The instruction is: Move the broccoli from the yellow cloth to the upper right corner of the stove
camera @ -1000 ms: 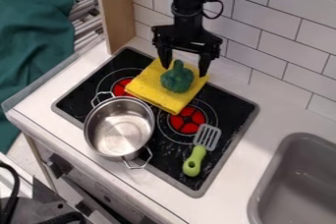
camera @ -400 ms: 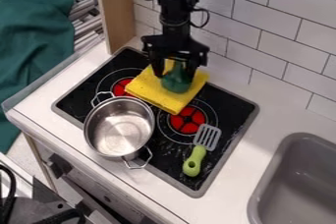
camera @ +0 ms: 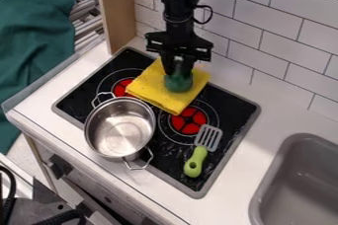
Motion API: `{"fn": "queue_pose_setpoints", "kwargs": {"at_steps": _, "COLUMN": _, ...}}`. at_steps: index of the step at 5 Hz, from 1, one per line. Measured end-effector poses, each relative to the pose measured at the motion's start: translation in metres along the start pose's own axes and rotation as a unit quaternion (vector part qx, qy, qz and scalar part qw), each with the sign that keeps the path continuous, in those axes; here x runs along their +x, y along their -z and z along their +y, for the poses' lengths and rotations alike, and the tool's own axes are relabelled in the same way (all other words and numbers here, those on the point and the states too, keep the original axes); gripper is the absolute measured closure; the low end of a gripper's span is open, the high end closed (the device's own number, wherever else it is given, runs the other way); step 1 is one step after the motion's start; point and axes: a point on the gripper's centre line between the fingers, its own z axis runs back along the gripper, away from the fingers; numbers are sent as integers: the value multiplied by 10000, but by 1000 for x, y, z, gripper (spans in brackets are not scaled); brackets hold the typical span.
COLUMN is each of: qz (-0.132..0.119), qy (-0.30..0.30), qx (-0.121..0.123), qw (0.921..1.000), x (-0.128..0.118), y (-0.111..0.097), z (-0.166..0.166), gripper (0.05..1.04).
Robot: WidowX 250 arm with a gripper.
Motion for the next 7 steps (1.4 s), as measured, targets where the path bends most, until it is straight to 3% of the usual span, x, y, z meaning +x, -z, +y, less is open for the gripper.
{"fn": "queue_pose_setpoints", "kwargs": {"at_steps": 2, "qz": -52, "qy": -11, "qx": 35, "qw": 10000, "x": -6, "y": -4, "z": -1, "gripper": 785}}
{"fn": "queue_pose_setpoints", "kwargs": {"at_steps": 3, "qz": -205, "qy": 107, "qx": 99, "qw": 9997, "x": -13, "y": -16, "z": -8, "gripper": 802}}
{"fn": "queue_pose_setpoints", "kwargs": {"at_steps": 4, "qz": -513, "qy": 270, "qx": 162, "qw": 9982, "x": -25, "y": -36, "z": -23, "gripper": 803}}
{"fn": "queue_pose_setpoints", "kwargs": {"at_steps": 7, "qz": -503, "qy": 1171, "qx": 355, "qw": 9912, "x": -58, "y": -44, "z": -99, "gripper": 804}}
